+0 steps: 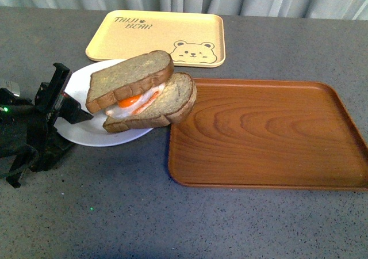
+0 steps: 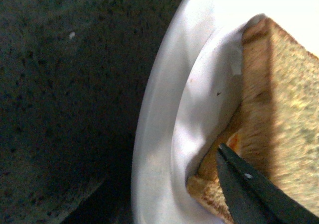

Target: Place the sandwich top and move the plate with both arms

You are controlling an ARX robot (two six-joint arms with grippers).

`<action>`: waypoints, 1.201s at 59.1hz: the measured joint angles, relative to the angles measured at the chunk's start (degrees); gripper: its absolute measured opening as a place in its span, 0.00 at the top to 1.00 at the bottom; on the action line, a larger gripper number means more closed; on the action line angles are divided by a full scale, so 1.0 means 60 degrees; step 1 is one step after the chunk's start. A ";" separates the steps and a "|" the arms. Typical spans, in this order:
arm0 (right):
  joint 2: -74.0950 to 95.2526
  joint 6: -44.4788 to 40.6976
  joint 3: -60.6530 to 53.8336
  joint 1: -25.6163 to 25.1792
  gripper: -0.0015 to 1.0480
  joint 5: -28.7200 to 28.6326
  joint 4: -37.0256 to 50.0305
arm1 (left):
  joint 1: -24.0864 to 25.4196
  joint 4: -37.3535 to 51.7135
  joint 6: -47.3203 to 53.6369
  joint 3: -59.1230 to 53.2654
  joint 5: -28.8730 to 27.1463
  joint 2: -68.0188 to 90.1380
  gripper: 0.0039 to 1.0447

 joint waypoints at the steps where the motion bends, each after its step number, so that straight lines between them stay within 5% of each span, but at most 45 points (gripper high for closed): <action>1: 0.0000 0.0000 0.0000 0.0000 0.09 0.0000 0.0000 | -0.0007 0.0015 -0.0011 -0.0018 0.0011 0.0004 0.63; 9: 0.0000 0.0000 0.0000 0.0000 0.09 0.0000 0.0000 | -0.0084 0.0087 -0.0135 -0.0178 0.0157 0.0047 0.86; 17: 0.0000 0.0000 0.0000 0.0000 0.09 0.0000 0.0000 | -0.0044 0.0302 -0.0357 -0.0186 0.0379 -0.0080 0.98; 52: 0.0000 0.0000 0.0000 0.0000 0.09 0.0000 0.0000 | 0.0098 -0.0131 -0.0619 -0.0641 0.0739 -0.1526 0.98; 71: 0.0000 0.0000 0.0000 0.0000 0.09 0.0000 0.0000 | -0.0321 -0.1665 -0.0681 0.1738 0.0801 -0.1373 0.98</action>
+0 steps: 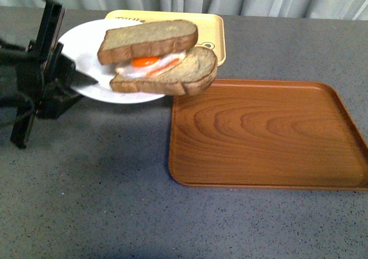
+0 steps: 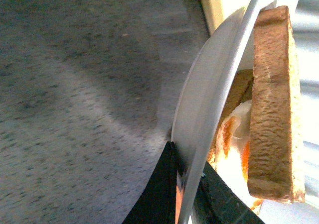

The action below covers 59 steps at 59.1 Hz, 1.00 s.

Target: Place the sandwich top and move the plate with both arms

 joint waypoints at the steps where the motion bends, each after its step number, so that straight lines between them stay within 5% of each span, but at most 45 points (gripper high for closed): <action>1: 0.0000 0.0000 0.0000 0.0000 0.09 0.0000 0.0000 | -0.0015 -0.0055 -0.0004 0.0138 -0.0004 0.0055 0.98; 46: 0.0000 0.0000 0.0000 0.0000 0.09 0.0000 0.0000 | -0.0273 -0.2222 -0.0302 0.7657 0.0623 0.5694 0.97; 59: 0.0000 0.0000 0.0000 0.0000 0.09 0.0000 0.0000 | -0.0226 -0.2084 -0.0310 0.7690 0.0812 0.5737 0.67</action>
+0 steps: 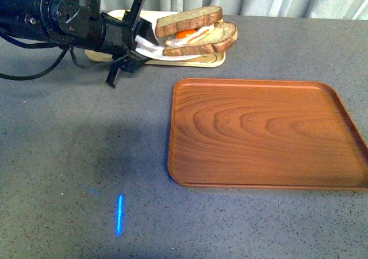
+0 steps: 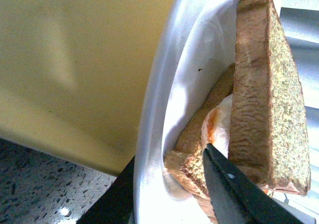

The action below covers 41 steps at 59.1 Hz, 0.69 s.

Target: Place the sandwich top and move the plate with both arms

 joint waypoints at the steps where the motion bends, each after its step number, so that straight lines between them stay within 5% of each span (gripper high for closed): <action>1: 0.0000 0.0000 0.0000 0.0000 0.09 0.0000 0.0000 | 0.0022 0.0055 0.0004 -0.0062 0.0029 -0.0007 0.64; 25: 0.0000 0.0000 0.0000 0.0000 0.09 0.0000 0.0000 | 0.1213 0.1876 0.0863 -0.3373 -0.0135 -0.2171 0.07; 29: 0.0000 0.0000 0.0000 0.0000 0.09 0.0000 0.0000 | 0.1322 0.2656 0.1206 -0.4430 -0.0368 -0.2943 0.09; 37: 0.0000 0.0000 0.0000 0.0000 0.09 -0.0007 0.0000 | 0.1064 0.7384 0.6025 -0.7690 -0.4131 -0.4965 0.31; 41: 0.0000 0.0000 0.0000 0.0000 0.09 0.0000 0.0000 | 0.1013 0.8018 0.7989 -0.9242 -0.4663 -0.6470 0.41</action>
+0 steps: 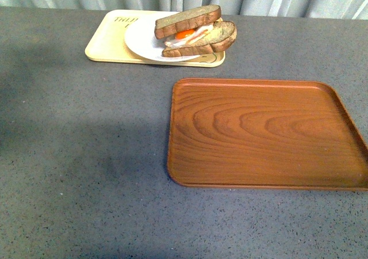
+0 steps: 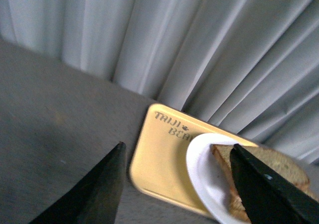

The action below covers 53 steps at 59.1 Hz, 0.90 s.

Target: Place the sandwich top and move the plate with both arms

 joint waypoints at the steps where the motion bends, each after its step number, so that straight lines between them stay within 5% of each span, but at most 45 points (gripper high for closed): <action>1: 0.0000 0.0004 0.0000 0.0000 0.09 0.0000 0.0000 | 0.0000 0.0076 0.0747 -0.0430 -0.0004 -0.0492 0.45; 18: 0.0000 0.0000 0.0000 0.0000 0.09 -0.0004 0.0000 | 0.0299 0.0004 0.3515 -0.3632 0.0211 -0.3676 0.99; 53: 0.0000 0.0000 0.0000 0.0000 0.09 -0.0004 0.0000 | 0.0838 -0.2947 0.3687 -0.5759 0.0765 -0.8786 0.99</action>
